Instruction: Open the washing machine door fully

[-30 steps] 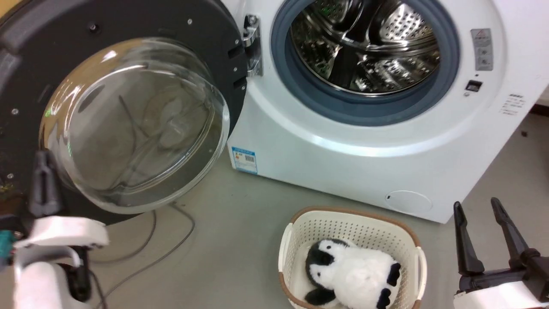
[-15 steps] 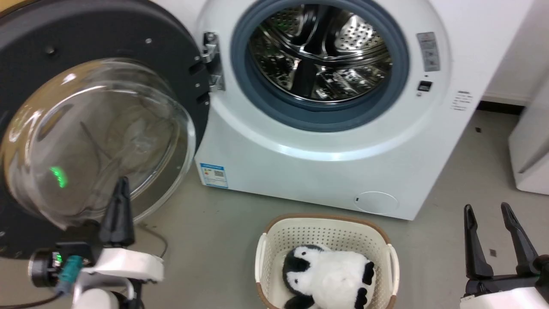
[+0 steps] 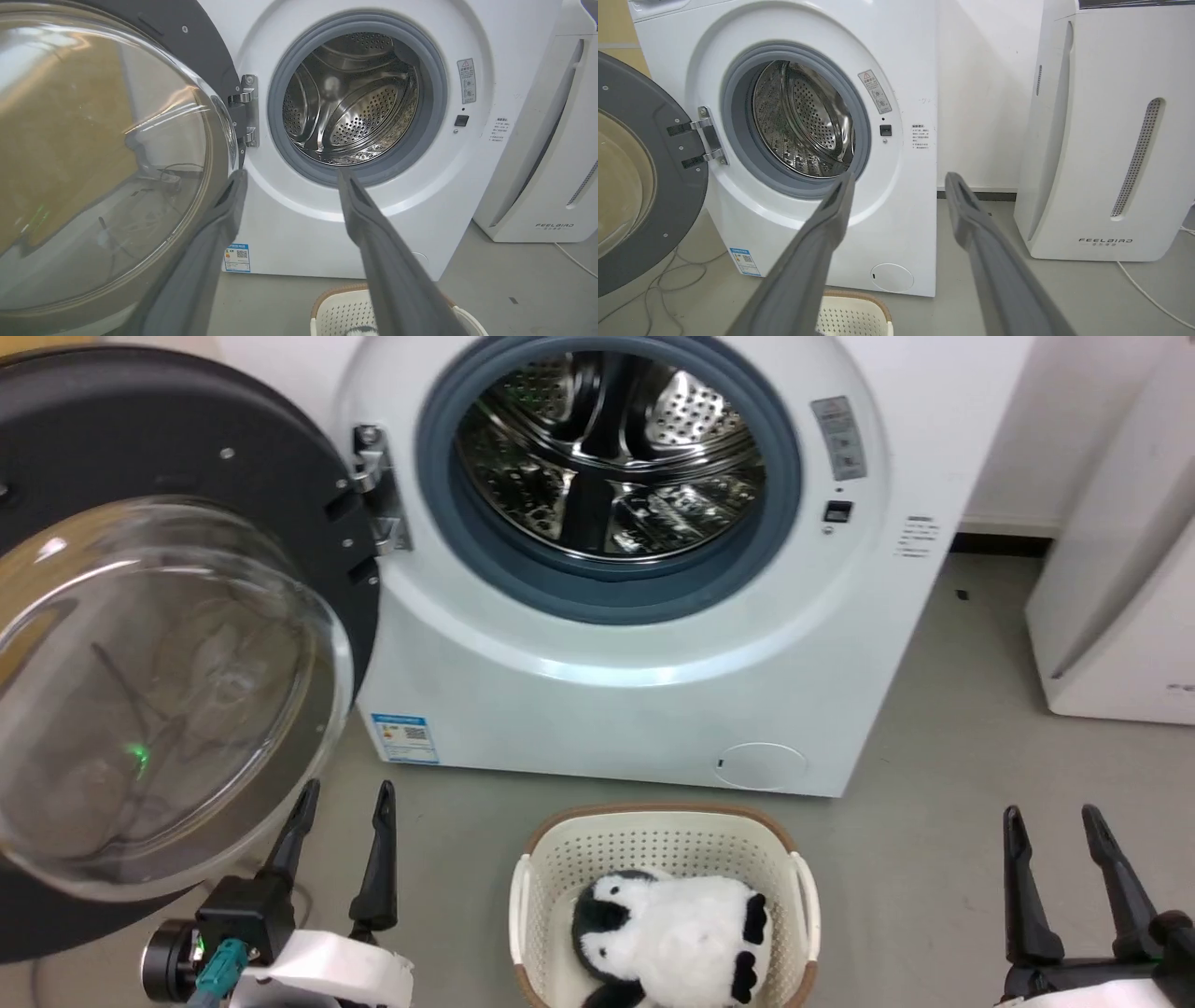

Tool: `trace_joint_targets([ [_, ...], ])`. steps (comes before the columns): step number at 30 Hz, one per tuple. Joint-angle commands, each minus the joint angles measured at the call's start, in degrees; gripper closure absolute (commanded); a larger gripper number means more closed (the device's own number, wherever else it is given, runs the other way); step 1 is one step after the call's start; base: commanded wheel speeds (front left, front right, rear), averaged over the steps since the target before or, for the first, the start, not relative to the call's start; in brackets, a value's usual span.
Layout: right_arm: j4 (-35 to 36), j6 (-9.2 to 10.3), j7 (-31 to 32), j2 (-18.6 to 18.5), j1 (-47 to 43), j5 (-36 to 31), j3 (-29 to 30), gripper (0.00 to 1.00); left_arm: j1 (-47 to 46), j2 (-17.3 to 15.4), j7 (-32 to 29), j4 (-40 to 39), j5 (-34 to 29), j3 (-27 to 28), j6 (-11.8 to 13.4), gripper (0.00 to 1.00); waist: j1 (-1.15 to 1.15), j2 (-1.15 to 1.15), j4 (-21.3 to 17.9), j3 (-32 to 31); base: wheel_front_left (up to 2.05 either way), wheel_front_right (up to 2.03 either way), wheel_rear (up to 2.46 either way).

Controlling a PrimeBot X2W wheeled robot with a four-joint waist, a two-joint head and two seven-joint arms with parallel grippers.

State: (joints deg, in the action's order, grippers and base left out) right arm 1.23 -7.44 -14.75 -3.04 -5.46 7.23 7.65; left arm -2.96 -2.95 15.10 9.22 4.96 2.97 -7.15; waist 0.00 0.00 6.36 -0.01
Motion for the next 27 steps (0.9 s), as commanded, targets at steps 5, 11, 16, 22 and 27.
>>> trace_joint_targets([
  [5,-0.9,-0.05,-0.3,0.2,-0.9,0.3,-1.0,0.0,1.8,0.1,-0.1,0.8,1.7,-0.8,0.8,0.0,0.0,0.0,-2.3,0.2,0.0,0.0,0.0],
  [11,-1.4,0.0,0.0,0.0,-0.2,0.1,-2.0,1.0,1.7,0.1,0.0,1.1,2.3,-1.0,1.9,1.0,0.0,0.0,-3.3,0.4,0.0,0.0,0.0],
  [16,-1.4,0.0,0.4,0.0,0.0,-0.1,-2.1,1.0,1.8,0.1,-0.4,0.8,2.1,-1.1,2.0,1.0,0.01,0.0,-3.4,0.3,0.0,0.0,0.0],
  [22,-1.4,0.0,1.1,0.0,0.3,-0.4,-2.4,1.0,1.8,0.1,-1.1,0.3,1.7,-1.2,2.3,1.0,0.01,0.0,-3.5,0.3,0.0,0.0,0.0],
  [27,-1.4,-0.01,1.7,0.0,0.5,-0.7,-2.6,1.0,1.9,0.1,-1.7,-0.1,1.4,-1.2,2.5,1.0,0.01,0.0,-3.6,0.3,0.0,0.0,0.0],
])
